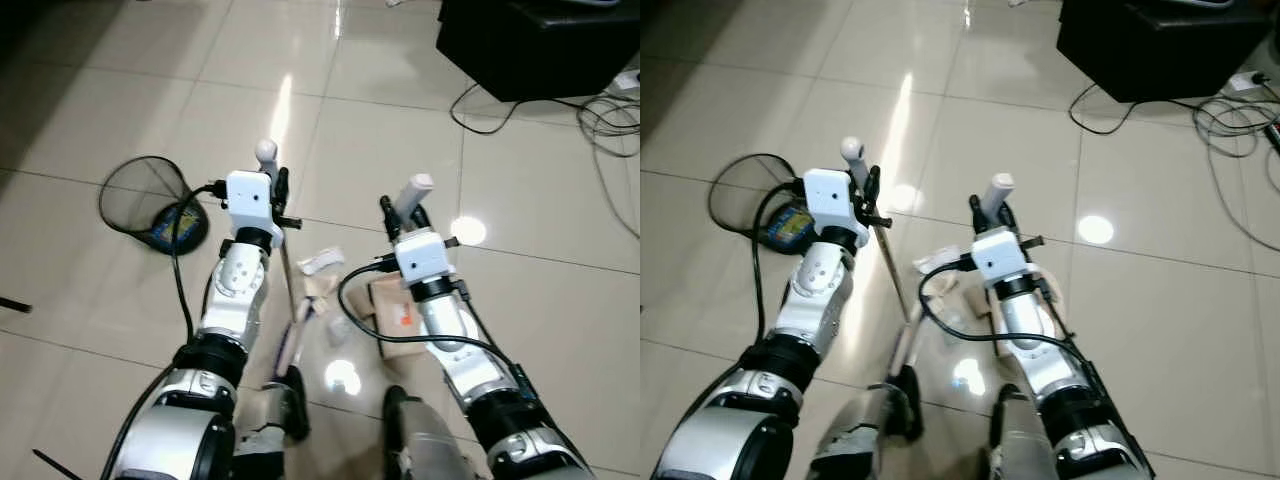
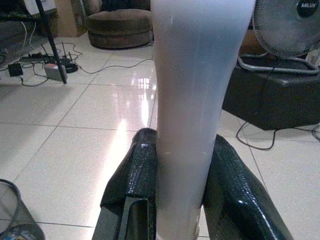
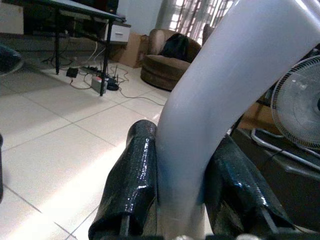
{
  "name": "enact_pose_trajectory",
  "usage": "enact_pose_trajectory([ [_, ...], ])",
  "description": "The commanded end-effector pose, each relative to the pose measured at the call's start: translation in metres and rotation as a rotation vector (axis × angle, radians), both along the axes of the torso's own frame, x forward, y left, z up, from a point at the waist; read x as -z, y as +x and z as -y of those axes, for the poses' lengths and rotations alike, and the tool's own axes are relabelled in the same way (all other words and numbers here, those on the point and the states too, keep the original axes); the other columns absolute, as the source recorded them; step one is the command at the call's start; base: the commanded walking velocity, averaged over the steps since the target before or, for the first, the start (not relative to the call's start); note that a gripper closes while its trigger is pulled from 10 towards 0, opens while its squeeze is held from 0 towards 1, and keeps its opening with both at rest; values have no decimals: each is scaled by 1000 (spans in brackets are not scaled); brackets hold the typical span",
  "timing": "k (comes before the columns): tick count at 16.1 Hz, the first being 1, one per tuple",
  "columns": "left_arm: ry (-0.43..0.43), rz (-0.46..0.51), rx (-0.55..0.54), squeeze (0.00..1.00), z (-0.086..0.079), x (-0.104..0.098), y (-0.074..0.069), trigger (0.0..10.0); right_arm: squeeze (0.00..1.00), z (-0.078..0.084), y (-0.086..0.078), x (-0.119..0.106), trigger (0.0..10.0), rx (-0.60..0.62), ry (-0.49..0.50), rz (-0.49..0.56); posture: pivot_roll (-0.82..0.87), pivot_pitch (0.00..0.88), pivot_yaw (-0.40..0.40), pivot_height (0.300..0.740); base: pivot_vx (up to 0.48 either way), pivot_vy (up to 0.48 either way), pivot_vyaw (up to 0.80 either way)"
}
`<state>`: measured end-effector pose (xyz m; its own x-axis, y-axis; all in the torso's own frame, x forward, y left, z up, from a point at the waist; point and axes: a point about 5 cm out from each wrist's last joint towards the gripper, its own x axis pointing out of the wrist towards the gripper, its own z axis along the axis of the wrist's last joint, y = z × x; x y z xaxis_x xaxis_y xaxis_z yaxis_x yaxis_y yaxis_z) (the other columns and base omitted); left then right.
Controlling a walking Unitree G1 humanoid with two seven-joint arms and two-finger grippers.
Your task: Sweep floor
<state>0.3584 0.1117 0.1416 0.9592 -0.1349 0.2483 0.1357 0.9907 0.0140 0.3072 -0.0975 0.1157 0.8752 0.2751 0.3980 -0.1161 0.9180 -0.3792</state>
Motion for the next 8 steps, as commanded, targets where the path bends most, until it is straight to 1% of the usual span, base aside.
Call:
enact_pose_trajectory([
  [1, -26, -46, -11, 0, -2, 11, -3, 10000, 0, -5, -5, 15, 10000, -22, 4, -72, 43, 368, 35, 740, 0, 0, 0],
  [2, -17, -38, -31, 0, -7, 9, -1, 10000, 0, -6, -4, 16, 10000, -30, 2, -80, 48, 372, 7, 740, 0, 0, 0],
  [4, -6, -37, -54, 0, -13, 8, -1, 10000, 0, -5, -1, 16, 10000, -31, 18, -92, 61, 378, -22, 740, 0, 0, 0],
  [6, 6, -37, -59, 0, -17, 10, -3, 10000, 0, -6, 2, 14, 10000, -22, 48, -96, 72, 379, -24, 740, 0, 0, 0],
  [8, -15, -40, -51, 0, -17, 12, -6, 10000, 0, -10, 4, 10, 10000, -20, 83, -83, 80, 376, -15, 740, 0, 0, 0],
])
